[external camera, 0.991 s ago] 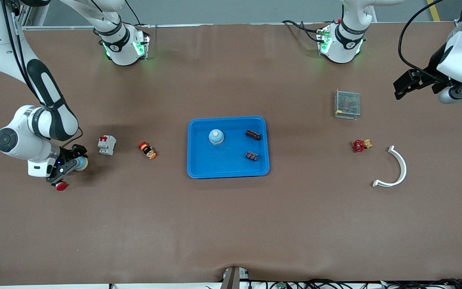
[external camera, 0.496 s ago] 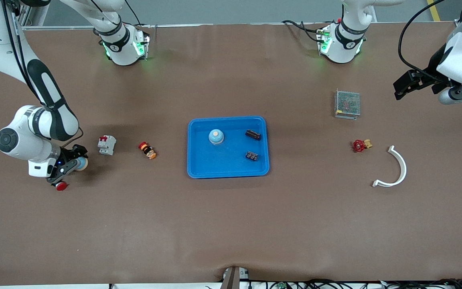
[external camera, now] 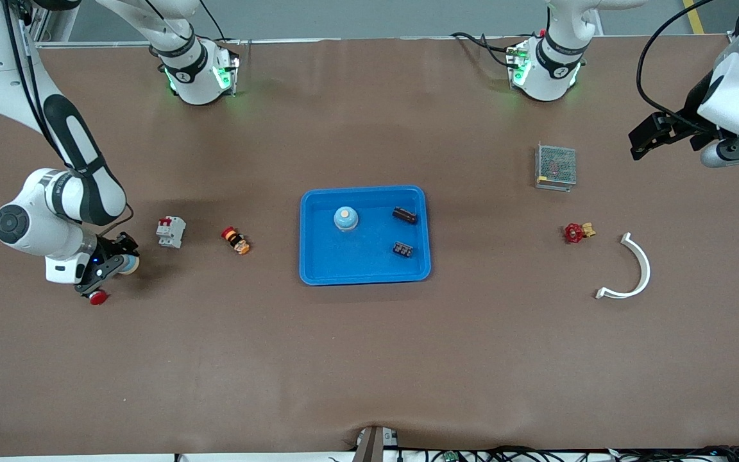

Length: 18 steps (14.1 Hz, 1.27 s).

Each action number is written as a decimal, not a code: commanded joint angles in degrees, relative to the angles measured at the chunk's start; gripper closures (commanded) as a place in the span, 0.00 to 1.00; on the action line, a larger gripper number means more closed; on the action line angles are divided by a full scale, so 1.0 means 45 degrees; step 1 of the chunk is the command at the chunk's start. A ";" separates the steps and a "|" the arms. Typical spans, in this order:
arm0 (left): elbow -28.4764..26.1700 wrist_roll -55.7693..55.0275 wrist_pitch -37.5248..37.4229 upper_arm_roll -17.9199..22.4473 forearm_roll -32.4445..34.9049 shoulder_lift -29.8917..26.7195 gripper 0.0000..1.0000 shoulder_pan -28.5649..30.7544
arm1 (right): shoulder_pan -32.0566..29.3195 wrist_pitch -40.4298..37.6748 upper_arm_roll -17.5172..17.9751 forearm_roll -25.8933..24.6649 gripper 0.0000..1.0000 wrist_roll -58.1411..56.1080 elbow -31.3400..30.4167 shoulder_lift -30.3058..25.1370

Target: Place electrolytic capacitor and blue bell in tray

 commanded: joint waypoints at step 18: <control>-0.0013 0.0302 0.0495 0.0167 -0.0117 0.0133 0.00 0.0058 | 0.4149 -0.7104 0.0592 0.1458 0.61 0.9284 0.5722 -0.0268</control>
